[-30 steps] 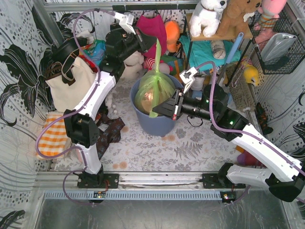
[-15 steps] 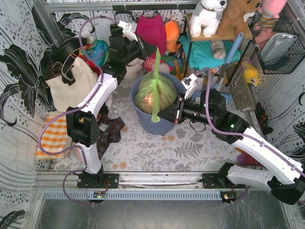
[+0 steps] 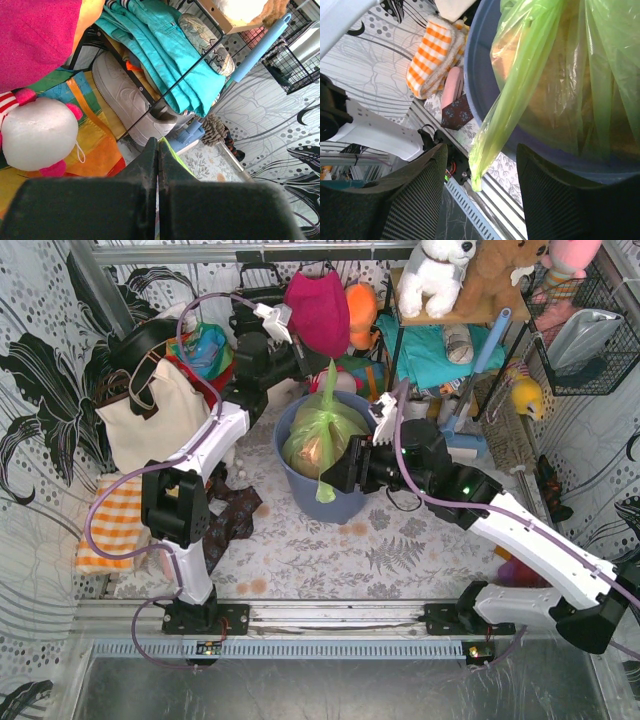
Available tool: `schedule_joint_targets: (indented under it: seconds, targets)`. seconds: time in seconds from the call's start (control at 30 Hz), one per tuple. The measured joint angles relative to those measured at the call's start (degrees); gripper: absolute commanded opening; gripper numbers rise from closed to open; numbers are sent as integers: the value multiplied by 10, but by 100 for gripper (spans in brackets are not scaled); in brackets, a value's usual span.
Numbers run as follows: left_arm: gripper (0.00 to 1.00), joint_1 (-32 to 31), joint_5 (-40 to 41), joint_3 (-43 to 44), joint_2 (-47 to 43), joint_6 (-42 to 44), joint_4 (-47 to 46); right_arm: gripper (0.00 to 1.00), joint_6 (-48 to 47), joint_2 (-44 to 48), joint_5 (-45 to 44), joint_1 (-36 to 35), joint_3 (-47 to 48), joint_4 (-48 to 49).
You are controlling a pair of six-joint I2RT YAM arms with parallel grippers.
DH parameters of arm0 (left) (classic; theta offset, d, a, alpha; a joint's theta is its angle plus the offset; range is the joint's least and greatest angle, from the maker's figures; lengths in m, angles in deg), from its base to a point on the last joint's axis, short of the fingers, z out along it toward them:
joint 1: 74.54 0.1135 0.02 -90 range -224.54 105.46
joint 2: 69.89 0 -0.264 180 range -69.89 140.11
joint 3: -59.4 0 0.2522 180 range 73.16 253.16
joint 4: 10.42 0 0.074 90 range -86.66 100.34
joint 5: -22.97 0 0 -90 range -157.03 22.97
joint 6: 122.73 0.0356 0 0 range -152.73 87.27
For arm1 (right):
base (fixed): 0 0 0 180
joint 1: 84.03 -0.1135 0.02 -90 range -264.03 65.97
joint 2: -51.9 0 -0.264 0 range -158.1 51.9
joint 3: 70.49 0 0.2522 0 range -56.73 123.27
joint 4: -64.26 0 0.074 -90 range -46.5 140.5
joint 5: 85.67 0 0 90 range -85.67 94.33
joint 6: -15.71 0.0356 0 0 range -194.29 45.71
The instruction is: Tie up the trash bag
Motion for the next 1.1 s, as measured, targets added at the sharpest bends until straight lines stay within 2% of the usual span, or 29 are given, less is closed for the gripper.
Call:
schedule_joint_targets:
  seconds: [0.2, 0.3, 0.37, 0.53, 0.87, 1.1]
  targets:
    - [0, 0, -5, 0, 0, 0, -3, 53, 4, -27, -1, 0, 0, 15]
    - [0, 0, -6, 0, 0, 0, -3, 44, 10, -40, 0, 0, 0, 33]
    - [0, 0, -6, 0, 0, 0, -4, 34, 13, -50, 3, 0, 0, 44]
    - [0, 0, -7, 0, 0, 0, -5, 0, 23, -65, 14, 9, -1, 63]
    - [0, 0, 3, 10, 0, 12, 0, 0, 25, -53, 18, 21, 2, 93]
    - [0, 0, 24, 118, 0, 39, 42, 0, -15, -36, 15, 21, 63, 105]
